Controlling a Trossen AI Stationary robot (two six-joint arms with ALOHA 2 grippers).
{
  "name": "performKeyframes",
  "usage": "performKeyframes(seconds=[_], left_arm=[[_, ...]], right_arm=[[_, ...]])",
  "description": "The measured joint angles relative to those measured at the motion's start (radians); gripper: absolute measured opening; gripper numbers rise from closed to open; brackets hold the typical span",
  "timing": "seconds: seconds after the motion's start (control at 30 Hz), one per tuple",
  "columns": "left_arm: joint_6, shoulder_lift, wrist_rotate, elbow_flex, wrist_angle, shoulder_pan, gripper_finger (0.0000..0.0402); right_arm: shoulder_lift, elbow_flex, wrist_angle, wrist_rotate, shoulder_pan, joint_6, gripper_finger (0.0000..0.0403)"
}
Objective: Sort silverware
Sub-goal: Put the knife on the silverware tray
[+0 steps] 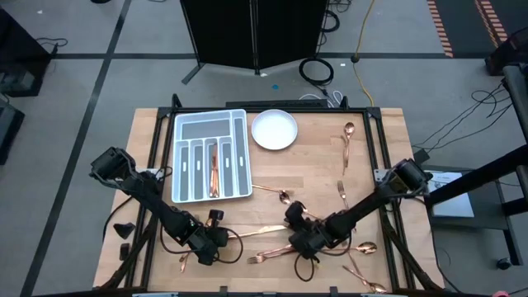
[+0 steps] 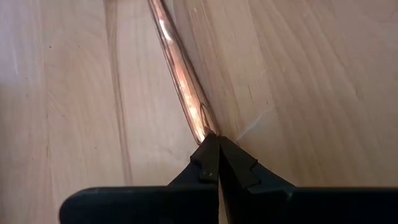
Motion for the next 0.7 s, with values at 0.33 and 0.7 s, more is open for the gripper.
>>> performKeyframes(seconds=[0.33, 0.7], left_arm=[[0.008, 0.000, 0.005, 0.000, 0.000, 0.000, 0.0000], [0.006, 0.001, 0.006, 0.000, -0.001, 0.000, 0.0000]], right_arm=[[0.001, -0.005, 0.057, 0.004, 0.007, -0.005, 0.0159], [0.050, -0.001, 0.206, -0.006, -0.025, -0.124, 0.0159]])
